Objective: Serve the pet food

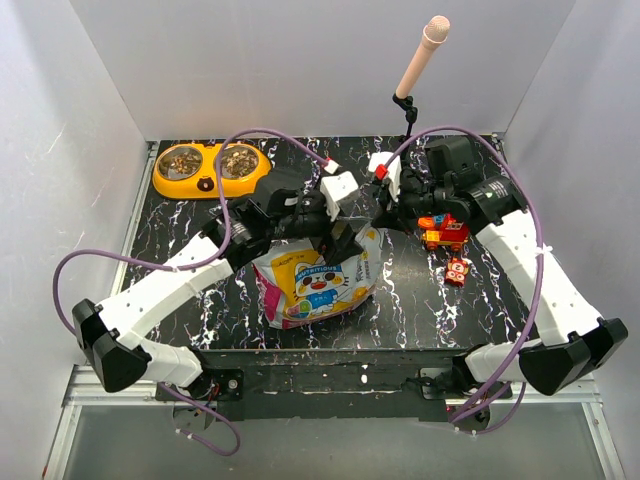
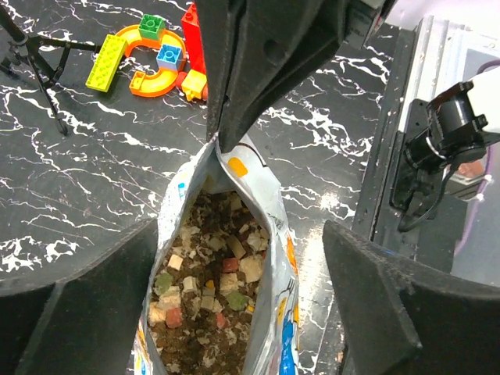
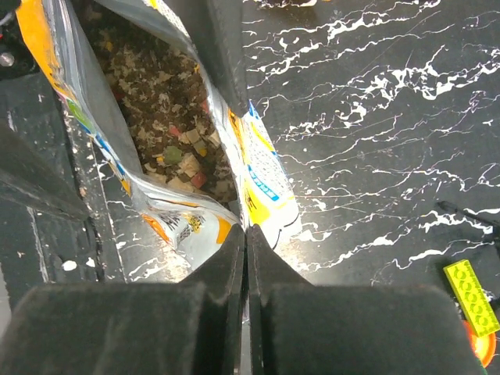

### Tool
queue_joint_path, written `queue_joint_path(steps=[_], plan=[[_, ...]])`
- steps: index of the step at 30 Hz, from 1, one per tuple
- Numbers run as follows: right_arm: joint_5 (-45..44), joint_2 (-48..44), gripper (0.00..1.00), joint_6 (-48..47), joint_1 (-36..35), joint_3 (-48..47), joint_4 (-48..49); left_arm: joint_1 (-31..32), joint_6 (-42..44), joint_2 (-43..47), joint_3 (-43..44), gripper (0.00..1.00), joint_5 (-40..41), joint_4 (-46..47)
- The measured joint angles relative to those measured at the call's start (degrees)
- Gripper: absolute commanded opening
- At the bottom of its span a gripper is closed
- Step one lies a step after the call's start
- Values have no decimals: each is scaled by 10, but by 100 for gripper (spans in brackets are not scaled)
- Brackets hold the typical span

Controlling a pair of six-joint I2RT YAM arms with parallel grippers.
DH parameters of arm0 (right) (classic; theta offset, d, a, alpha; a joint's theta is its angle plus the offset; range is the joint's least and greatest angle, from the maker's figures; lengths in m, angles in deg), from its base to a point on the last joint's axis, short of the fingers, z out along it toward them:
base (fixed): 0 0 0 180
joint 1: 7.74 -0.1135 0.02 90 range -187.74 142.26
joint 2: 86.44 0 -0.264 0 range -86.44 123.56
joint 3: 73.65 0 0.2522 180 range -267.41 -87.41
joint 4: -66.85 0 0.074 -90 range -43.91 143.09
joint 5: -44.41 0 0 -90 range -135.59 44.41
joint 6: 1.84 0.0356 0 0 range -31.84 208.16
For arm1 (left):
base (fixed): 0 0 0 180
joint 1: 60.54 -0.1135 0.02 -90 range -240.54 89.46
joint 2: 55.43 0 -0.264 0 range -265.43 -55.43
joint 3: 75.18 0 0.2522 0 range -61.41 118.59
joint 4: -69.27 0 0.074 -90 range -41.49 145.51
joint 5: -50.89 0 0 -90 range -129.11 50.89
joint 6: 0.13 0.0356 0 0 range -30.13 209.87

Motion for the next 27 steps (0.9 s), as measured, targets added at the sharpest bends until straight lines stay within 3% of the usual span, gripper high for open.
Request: queue_joint_path(steps=[6,15,17,19,20,21,23,27], plan=[[36,-18,1,21,29,26,12,31,32,-8,0,42,40,-6],[68,-30,1,13,55,38,13,37,66,-5,0,9,47,-46],[74,-31,1,-4,53,38,9,37,69,-5,5,15,47,-56],[72,-35,1,-28,44,38,7,37,66,-8,11,50,47,-65],[68,-37,1,-40,38,39,6,38,60,-9,15,62,47,-70],[64,-39,1,-48,33,39,5,38,57,-9,18,67,50,-74],[57,-42,1,-63,26,39,2,38,54,-9,19,68,59,-79],[51,-47,1,-76,24,39,-3,38,53,-10,19,56,76,-93]])
